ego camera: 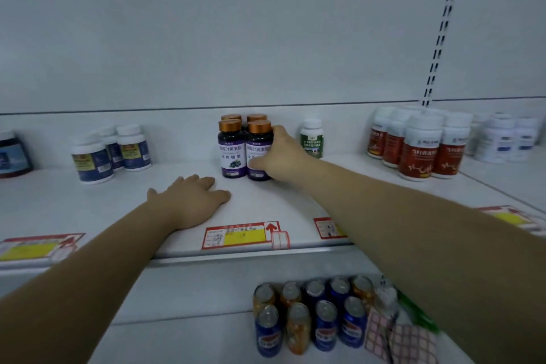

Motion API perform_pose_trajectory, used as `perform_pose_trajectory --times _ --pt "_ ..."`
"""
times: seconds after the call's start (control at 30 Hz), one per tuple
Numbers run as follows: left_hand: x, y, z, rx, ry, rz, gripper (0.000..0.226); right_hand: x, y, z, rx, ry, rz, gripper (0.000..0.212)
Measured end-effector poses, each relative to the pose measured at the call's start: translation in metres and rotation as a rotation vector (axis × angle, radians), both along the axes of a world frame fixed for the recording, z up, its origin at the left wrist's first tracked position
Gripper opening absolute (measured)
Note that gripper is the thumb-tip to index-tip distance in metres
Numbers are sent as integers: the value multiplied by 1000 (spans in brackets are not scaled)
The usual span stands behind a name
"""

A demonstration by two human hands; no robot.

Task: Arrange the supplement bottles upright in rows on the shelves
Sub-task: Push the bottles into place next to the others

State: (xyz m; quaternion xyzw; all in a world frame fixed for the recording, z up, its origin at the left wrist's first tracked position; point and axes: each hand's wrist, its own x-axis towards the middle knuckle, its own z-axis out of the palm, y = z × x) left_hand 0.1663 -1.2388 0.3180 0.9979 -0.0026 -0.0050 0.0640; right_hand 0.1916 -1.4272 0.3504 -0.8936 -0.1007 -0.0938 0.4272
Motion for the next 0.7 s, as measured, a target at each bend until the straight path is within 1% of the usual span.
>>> perform_pose_trajectory --times 0.17,0.27,0.37,0.47,0.53,0.57,0.63,0.7 --pt "0 1 1 -59 -8 12 68 14 7 -6 -47 -54 -43 68" --pt "-2 1 2 -111 -18 24 68 21 8 -7 -95 -72 -55 69" --pt "-6 1 5 -162 -23 36 66 26 6 -9 -88 -63 -47 71" --pt "-11 1 12 -365 -21 20 61 24 5 -2 -84 -24 -42 80" --pt "-19 4 19 -511 -21 -7 57 17 5 12 -75 -37 -81 89" --pt "-23 7 24 -549 -29 -23 55 12 6 20 -81 -60 -110 92" --pt "-36 17 35 -539 -69 -58 53 0 11 35 -130 -127 -148 91" --pt "-54 36 45 -478 -105 -87 53 -14 23 47 -223 -212 -130 83"
